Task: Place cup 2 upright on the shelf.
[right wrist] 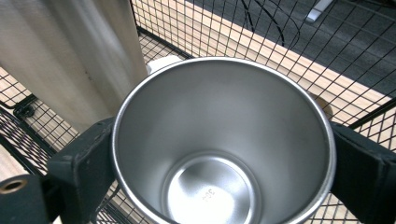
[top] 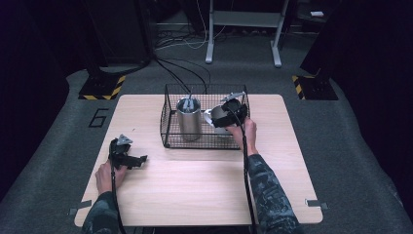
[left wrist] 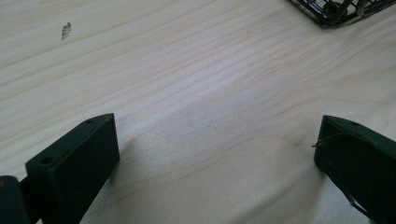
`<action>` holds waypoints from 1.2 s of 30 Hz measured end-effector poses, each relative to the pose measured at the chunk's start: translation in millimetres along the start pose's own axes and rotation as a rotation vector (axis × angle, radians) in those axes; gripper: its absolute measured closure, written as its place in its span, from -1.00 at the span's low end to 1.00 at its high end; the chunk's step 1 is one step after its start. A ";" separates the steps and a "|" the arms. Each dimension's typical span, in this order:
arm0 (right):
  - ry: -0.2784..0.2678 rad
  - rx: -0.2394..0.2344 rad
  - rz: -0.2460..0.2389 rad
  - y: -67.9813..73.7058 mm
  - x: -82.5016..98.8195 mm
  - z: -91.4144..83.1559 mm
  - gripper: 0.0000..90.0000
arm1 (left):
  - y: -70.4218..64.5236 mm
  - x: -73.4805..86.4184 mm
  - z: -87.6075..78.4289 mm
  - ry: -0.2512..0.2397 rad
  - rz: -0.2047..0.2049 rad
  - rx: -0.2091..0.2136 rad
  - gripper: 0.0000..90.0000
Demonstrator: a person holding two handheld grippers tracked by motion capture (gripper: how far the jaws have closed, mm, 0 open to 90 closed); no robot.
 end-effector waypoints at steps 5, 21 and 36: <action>0.007 0.003 -0.007 0.8 2.2 3.2 -0.87 | 0.0 0.0 0.1 -0.001 0.000 0.000 -1.00; 0.044 0.007 0.006 -1.3 10.8 13.8 -0.87 | -0.1 0.1 -0.1 0.001 0.001 0.003 -1.00; 0.089 0.009 0.030 -3.7 17.7 20.4 -0.87 | -0.2 0.4 -0.6 0.007 0.002 0.006 -1.00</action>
Point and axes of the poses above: each handheld gripper's, and its own axes: z roughly forward along the jaws, x roughly out of its underside, y roughly to its left, the point moved 9 cm from there along z, roughly forward along the jaws, and after that the axes turned 8 degrees about z, right-handed, at the moved point
